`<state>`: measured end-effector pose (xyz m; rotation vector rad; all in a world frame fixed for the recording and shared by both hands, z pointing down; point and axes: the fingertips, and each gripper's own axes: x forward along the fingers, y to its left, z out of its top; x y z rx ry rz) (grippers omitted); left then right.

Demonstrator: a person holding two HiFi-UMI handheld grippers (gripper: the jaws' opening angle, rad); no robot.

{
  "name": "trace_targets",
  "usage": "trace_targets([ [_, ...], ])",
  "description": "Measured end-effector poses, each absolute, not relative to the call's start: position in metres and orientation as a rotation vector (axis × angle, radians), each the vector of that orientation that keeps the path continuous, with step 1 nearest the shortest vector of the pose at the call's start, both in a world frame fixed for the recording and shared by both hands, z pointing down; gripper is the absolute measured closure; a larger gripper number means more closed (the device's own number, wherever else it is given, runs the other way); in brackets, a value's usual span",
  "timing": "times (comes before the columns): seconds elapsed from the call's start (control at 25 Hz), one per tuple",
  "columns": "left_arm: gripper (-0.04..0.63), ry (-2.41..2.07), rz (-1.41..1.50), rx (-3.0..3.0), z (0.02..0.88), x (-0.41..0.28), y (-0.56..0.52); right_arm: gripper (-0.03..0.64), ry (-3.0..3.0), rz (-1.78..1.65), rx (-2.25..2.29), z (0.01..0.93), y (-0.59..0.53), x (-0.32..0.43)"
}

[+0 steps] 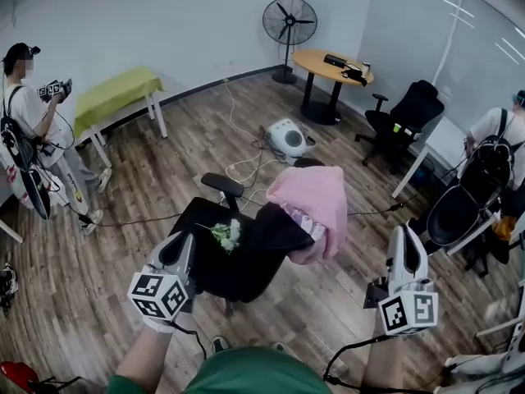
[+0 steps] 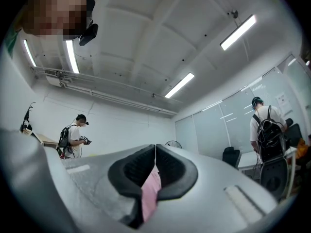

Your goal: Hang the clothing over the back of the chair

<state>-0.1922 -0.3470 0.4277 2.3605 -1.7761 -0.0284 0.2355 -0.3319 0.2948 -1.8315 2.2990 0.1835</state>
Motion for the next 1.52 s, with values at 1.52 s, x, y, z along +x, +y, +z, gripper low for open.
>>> trace_targets([
  [1.52,0.541,-2.028,-0.028,2.169,0.432,-0.137,-0.282,0.609,2.49,0.098,-1.551,0.325,-0.352,0.282],
])
